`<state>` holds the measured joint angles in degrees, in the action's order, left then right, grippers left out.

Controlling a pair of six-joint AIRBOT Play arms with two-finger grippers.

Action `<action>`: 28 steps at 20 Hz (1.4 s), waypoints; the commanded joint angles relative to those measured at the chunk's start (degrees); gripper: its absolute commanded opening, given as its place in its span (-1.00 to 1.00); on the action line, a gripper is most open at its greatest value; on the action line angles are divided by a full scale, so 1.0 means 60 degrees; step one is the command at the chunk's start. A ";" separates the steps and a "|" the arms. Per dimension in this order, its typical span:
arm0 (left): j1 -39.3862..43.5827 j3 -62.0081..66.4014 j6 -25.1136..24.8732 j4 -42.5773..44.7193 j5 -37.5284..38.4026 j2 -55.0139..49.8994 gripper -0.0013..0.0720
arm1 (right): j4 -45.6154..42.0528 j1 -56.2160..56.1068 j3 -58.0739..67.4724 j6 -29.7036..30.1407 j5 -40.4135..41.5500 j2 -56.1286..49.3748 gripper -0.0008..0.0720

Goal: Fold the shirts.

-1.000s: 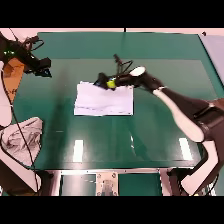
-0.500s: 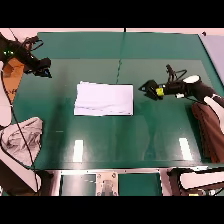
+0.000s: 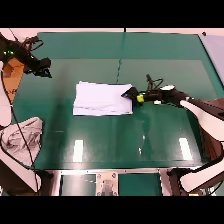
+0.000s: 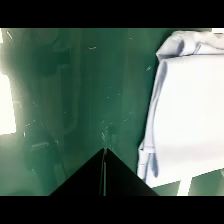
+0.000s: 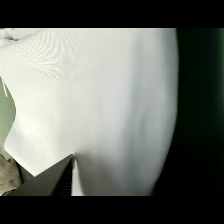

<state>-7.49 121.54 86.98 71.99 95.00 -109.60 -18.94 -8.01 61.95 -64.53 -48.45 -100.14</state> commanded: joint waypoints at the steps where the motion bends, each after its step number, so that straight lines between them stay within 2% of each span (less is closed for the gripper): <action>1: -0.0004 0.0011 -0.0004 0.0000 0.0033 0.0004 -0.91 | 0.0659 -0.0714 0.0918 0.0117 0.0178 -0.0375 -0.76; 3: -0.0004 0.0011 -0.0004 0.0000 0.0018 0.0004 -0.91 | 0.0616 -0.0685 0.1537 0.0106 -0.0109 -0.0251 -0.93; 8: -0.0004 0.0011 -0.0007 0.0000 0.0007 0.0004 -0.91 | 0.0382 0.0331 0.2047 0.0007 -0.0550 0.1413 -0.93; 12: -0.0004 -0.0069 -0.0007 -0.0018 0.0011 0.0004 -0.91 | -0.1413 0.2707 0.2051 -0.1231 -0.1188 0.3592 -0.93; 16: -0.0004 -0.0678 -0.0076 -0.0026 -0.0073 0.0004 -0.91 | -0.2623 0.6262 0.2273 -0.1967 -0.2630 0.5034 -0.93; 21: -0.0004 -0.0732 -0.0069 -0.0036 -0.0335 -0.0007 -0.91 | -0.2725 1.0207 0.2517 -0.1963 -0.4120 0.5238 -0.93; 25: -0.0004 -0.0732 -0.0069 -0.0033 -0.0331 -0.0007 -0.91 | -0.3009 1.1923 0.2608 -0.1963 -0.4794 0.5242 -0.93; 28: -0.0004 -0.0732 -0.0076 -0.0033 -0.0270 -0.0007 -0.91 | -0.4000 1.2531 0.3442 -0.2178 -0.5548 0.5249 -0.94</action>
<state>-7.46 117.16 86.56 71.79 93.21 -109.60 -38.24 62.28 79.55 -76.42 -77.03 -68.82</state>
